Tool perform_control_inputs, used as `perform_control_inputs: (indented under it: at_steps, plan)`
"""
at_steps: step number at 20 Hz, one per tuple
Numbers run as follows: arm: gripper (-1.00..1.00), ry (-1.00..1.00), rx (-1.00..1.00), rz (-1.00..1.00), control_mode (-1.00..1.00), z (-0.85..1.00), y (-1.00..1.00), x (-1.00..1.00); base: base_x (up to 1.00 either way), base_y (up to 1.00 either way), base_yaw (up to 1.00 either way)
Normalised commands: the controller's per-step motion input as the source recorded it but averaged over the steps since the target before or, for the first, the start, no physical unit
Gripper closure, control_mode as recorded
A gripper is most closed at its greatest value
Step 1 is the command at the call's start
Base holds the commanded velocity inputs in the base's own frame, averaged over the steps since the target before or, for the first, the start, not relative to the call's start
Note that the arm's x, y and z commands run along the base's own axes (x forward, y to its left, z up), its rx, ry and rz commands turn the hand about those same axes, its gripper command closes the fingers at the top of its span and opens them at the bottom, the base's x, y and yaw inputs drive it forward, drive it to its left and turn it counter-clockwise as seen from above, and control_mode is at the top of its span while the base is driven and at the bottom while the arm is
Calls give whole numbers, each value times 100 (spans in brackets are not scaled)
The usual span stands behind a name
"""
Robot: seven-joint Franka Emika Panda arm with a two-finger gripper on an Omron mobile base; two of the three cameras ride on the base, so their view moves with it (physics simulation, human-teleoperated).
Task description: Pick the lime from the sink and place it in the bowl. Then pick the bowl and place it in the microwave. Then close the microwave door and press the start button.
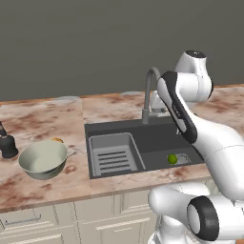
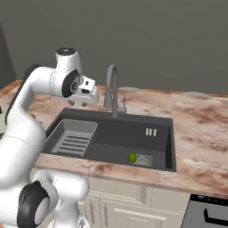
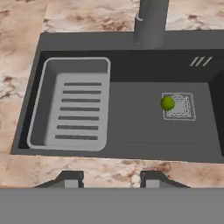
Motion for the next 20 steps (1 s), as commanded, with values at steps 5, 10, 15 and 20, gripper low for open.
perform_control_inputs:
  at_steps: [5,10,15,20]
  plan:
    - [-100,-1,8,-22,-100,-10,-31,-63,0,0,0]
    - [-100,2,10,-34,-100,-49,-51,-89,0,0,0]
    - [-100,19,7,-23,-100,-69,-80,2,0,0,0]
    - [-100,10,1,1,-100,-38,-75,64,0,0,0]
